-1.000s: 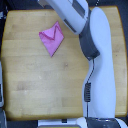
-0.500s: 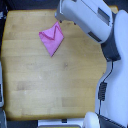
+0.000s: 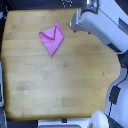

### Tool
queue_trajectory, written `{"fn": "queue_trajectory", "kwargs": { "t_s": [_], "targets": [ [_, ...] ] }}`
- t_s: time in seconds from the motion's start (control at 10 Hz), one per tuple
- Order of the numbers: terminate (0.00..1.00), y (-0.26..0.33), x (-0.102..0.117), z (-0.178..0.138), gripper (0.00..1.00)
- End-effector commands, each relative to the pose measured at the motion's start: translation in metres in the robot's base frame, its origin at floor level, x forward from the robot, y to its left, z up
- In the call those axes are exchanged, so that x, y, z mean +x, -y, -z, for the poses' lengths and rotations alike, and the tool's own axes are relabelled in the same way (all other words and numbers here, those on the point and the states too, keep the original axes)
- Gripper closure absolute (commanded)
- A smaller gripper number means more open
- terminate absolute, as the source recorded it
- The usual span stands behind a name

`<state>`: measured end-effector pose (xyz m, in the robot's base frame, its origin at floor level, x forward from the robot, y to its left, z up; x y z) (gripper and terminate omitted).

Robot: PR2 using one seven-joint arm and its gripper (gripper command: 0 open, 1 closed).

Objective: Folding a cloth

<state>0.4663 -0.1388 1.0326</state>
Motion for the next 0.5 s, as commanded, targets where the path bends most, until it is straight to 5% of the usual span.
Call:
{"fn": "queue_trajectory", "kwargs": {
  "t_s": [0.0, 0.3, 0.4],
  "targets": [
    [0.0, 0.083, -0.002, 0.009, 0.0],
    [0.0, 0.112, 0.006, 0.029, 0.0],
    [1.0, 0.118, 0.008, 0.035, 0.0]
  ]
}}
